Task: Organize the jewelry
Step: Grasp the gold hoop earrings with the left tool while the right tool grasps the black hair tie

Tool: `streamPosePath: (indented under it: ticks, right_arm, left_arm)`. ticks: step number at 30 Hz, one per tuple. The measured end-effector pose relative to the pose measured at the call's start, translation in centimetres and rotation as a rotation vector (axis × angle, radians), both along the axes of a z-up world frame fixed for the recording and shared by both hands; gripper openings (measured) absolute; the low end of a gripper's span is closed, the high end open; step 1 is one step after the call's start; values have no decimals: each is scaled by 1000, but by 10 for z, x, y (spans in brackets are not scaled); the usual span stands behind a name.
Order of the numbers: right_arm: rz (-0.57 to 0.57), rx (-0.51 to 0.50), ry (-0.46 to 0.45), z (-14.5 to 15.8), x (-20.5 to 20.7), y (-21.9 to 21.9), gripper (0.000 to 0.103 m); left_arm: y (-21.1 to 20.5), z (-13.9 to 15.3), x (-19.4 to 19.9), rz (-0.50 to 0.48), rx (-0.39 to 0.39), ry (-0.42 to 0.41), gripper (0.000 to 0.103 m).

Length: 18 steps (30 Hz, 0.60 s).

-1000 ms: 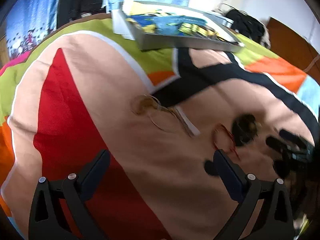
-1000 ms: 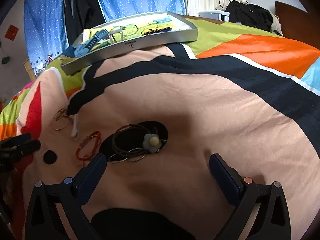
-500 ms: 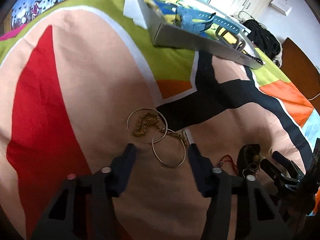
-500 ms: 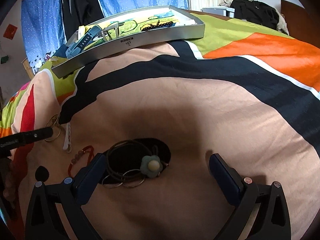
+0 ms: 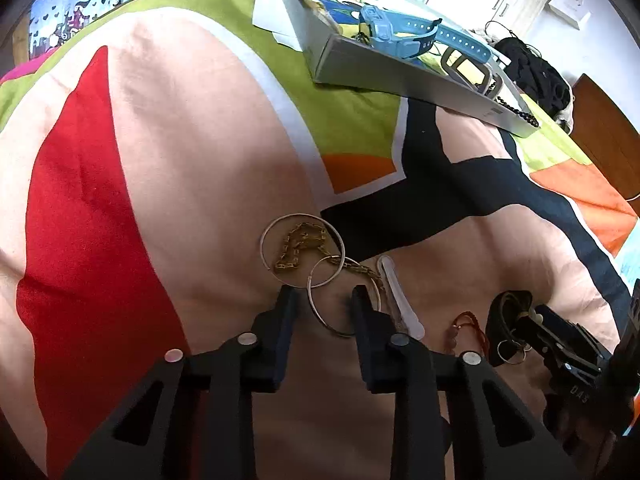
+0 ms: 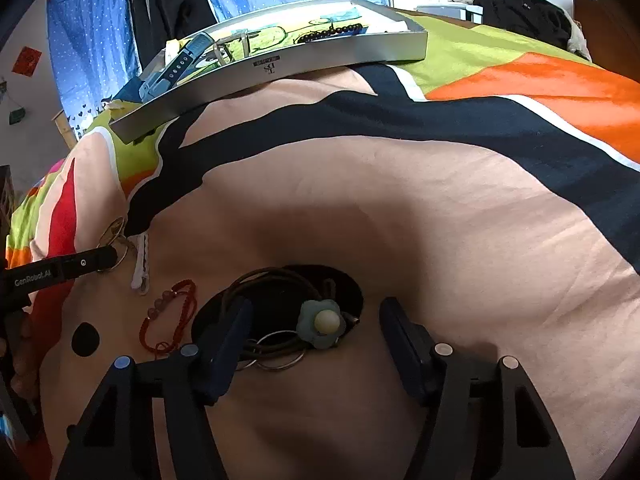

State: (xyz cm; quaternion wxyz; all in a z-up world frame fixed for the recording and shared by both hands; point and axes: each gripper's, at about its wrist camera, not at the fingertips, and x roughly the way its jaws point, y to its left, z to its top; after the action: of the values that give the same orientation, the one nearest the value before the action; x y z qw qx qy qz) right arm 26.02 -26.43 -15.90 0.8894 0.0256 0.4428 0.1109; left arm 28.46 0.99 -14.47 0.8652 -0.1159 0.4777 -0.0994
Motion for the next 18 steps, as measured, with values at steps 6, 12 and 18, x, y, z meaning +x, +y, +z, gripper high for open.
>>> streamPosePath:
  ticks: [6,12,18]
  right_arm:
    - [30,17,22,-2,4,4,61]
    - [39,99,62,-3,8,-4,54]
    - [23,139,75,-2,9,-11,46]
  left_arm:
    - [-3,2,-3,-8,24,-2,17]
    - [-9,5,-5,-22,29,-5,8]
    - [-15,11,-11,-42,35,-6,3]
